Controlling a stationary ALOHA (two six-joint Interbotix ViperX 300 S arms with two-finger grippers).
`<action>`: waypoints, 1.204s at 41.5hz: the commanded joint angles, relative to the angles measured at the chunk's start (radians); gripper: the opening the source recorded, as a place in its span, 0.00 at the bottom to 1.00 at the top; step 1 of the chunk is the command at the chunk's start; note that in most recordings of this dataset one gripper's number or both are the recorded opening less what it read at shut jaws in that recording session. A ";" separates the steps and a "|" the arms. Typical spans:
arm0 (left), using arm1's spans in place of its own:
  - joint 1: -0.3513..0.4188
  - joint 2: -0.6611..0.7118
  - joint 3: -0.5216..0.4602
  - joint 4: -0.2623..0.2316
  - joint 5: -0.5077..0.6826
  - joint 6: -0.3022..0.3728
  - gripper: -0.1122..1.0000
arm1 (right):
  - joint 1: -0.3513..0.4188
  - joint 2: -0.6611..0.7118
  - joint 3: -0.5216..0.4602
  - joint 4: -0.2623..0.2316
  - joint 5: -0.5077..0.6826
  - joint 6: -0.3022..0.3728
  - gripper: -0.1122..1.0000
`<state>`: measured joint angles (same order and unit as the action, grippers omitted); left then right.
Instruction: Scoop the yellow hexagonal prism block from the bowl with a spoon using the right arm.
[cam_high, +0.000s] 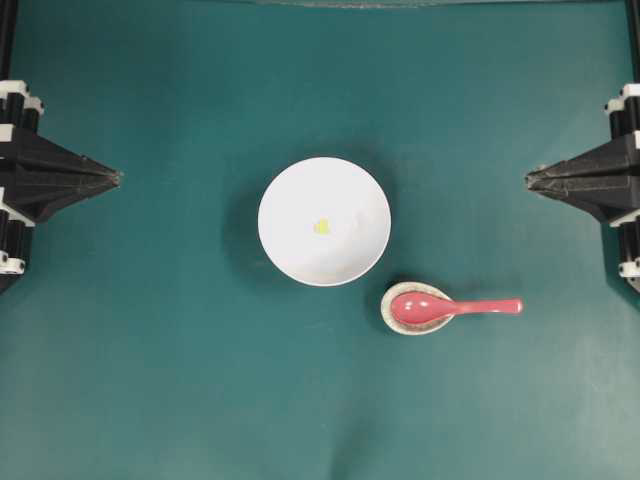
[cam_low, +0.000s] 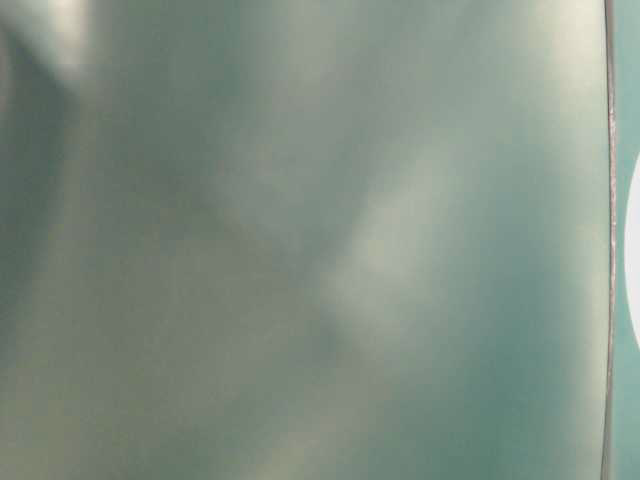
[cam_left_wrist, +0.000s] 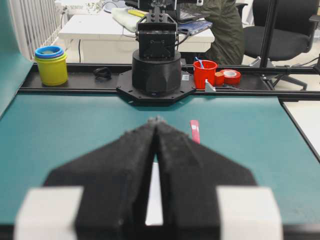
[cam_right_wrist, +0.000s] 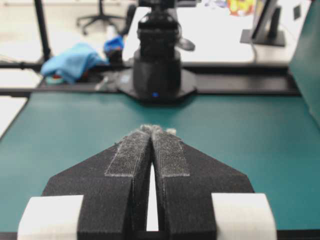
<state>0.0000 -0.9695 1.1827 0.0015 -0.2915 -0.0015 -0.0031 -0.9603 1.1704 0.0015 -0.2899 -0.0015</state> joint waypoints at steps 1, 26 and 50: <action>0.002 0.002 -0.017 0.006 0.020 -0.006 0.10 | 0.000 0.008 -0.015 0.002 0.000 0.006 0.10; 0.000 0.012 -0.015 0.006 0.006 -0.006 0.10 | 0.008 0.107 0.003 0.009 0.025 0.046 0.39; 0.000 0.012 -0.015 0.008 0.017 -0.005 0.10 | 0.155 0.448 0.114 0.135 -0.330 0.048 0.57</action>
<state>0.0000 -0.9679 1.1827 0.0061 -0.2715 -0.0061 0.1243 -0.5553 1.2793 0.1104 -0.5522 0.0476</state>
